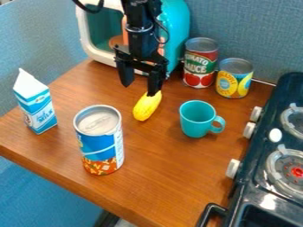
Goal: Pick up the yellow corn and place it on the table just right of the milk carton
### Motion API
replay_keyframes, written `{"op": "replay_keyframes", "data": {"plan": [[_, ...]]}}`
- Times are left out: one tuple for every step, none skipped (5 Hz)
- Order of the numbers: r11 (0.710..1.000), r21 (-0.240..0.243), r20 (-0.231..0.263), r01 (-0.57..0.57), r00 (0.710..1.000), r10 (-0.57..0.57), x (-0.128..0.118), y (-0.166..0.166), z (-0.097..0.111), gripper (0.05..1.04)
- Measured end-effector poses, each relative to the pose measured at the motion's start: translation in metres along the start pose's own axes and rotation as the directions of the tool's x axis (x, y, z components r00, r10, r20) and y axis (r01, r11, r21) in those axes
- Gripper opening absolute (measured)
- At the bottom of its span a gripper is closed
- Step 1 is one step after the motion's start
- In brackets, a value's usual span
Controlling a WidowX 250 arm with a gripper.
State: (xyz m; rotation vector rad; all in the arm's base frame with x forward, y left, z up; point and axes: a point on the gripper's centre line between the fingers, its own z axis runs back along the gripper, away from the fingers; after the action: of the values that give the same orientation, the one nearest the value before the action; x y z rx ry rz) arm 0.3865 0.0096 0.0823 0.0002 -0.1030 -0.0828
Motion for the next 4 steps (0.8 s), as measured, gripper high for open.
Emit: {"op": "replay_keyframes", "data": {"plan": [[0.998, -0.013, 0.003, -0.064, 0.998, 0.064, 0.003, 0.008, -0.011, 1.004], [0.992, -0.054, 0.004, -0.110, 0.994, 0.111, 0.012, 0.003, -0.016, 1.004], [0.984, -0.056, 0.004, -0.171, 0.985, 0.171, 0.016, 0.003, -0.021, 1.004], [0.965, -0.043, 0.026, -0.260, 0.965, 0.261, 0.020, 0.005, -0.021, 1.004]]}}
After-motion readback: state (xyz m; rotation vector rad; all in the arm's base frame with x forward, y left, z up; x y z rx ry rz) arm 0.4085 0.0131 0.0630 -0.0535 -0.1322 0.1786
